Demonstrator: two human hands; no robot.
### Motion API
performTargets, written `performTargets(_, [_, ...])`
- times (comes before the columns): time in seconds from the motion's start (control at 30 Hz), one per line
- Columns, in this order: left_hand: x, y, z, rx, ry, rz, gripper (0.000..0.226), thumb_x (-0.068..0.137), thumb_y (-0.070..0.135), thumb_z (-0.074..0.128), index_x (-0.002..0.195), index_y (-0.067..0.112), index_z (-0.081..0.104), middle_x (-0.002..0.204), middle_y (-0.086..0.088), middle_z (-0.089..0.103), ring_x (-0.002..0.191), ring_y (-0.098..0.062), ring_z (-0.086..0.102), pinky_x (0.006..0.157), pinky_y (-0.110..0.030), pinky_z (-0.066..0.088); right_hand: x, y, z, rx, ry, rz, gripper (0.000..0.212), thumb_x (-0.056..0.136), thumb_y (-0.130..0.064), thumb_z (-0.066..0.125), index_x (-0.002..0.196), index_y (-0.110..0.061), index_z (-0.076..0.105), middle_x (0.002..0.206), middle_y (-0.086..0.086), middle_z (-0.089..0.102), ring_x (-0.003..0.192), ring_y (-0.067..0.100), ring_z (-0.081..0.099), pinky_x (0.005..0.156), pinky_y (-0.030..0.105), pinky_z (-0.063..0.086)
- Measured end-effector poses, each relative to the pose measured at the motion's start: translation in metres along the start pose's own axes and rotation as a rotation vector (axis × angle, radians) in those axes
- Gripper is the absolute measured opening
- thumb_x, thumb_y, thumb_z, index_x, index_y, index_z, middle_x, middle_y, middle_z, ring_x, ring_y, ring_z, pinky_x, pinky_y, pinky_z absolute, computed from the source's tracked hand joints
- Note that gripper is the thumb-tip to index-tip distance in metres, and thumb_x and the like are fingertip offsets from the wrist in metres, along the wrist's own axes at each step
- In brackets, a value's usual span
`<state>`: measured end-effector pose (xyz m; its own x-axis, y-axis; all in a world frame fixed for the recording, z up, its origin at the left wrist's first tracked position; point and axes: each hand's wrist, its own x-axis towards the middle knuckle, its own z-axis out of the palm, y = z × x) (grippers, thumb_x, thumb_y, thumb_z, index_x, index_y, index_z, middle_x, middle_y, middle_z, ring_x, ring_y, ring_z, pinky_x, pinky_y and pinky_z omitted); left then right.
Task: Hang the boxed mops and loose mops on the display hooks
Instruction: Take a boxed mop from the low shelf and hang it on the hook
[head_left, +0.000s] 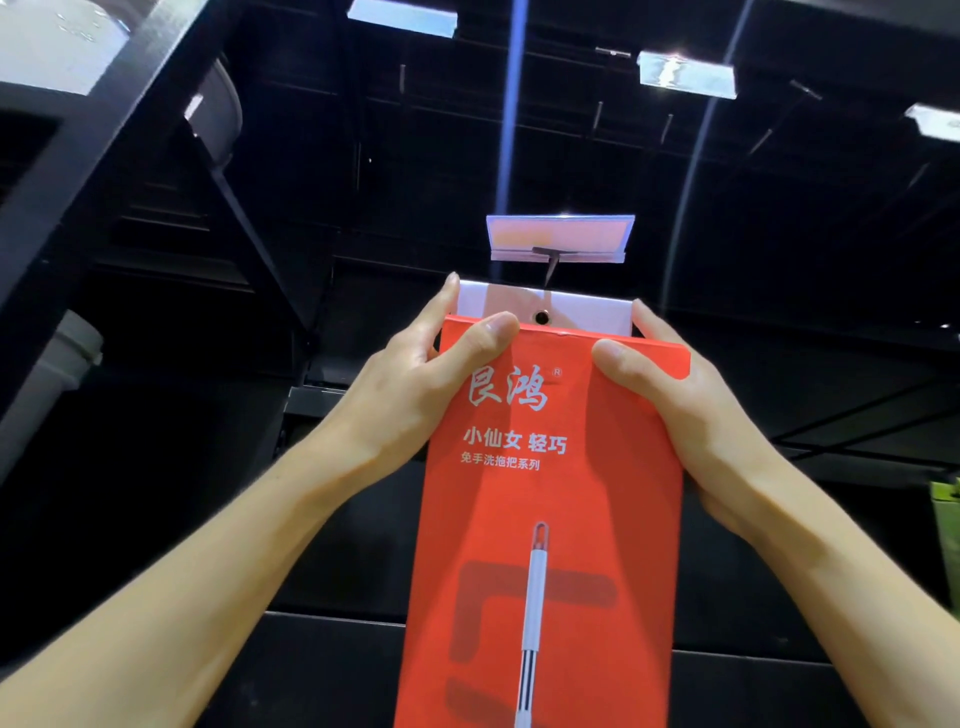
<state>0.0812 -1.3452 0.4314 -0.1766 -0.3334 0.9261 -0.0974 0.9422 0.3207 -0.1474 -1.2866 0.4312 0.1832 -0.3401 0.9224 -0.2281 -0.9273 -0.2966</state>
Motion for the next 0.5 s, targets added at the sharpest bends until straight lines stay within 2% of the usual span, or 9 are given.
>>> performTargets(0.17, [0.0011, 0.0027, -0.0003, 0.013, 0.007, 0.006, 0.109, 0.068, 0.092, 0.059, 0.161, 0.053, 0.018, 0.118, 0.013, 0.078, 0.107, -0.013, 0.077, 0.107, -0.046, 0.052, 0.0001, 0.0025, -0.0004, 0.024, 0.009, -0.019, 0.042, 0.084, -0.043, 0.069, 0.125, -0.035, 0.065, 0.112, -0.002, 0.079, 0.097, 0.018, 0.078, 0.072, 0.024, 0.06])
performTargets(0.37, [0.0023, 0.0027, -0.0012, 0.004, 0.011, 0.004, 0.112, 0.066, 0.093, 0.06, 0.161, 0.051, 0.02, 0.116, 0.011, 0.079, 0.107, -0.014, 0.077, 0.108, -0.047, 0.052, 0.0006, 0.0011, 0.0005, 0.031, 0.002, -0.022, 0.045, 0.086, -0.041, 0.068, 0.129, -0.028, 0.065, 0.114, 0.001, 0.079, 0.098, 0.02, 0.078, 0.073, 0.025, 0.06])
performTargets(0.5, [0.0034, -0.0009, 0.0003, 0.009, 0.019, -0.014, 0.11, 0.065, 0.094, 0.059, 0.16, 0.053, 0.021, 0.116, 0.013, 0.079, 0.106, -0.011, 0.077, 0.108, -0.046, 0.052, 0.0011, 0.0037, -0.0004, 0.022, -0.006, 0.005, 0.046, 0.088, -0.041, 0.07, 0.13, -0.025, 0.064, 0.116, 0.004, 0.078, 0.101, 0.025, 0.077, 0.078, 0.032, 0.062])
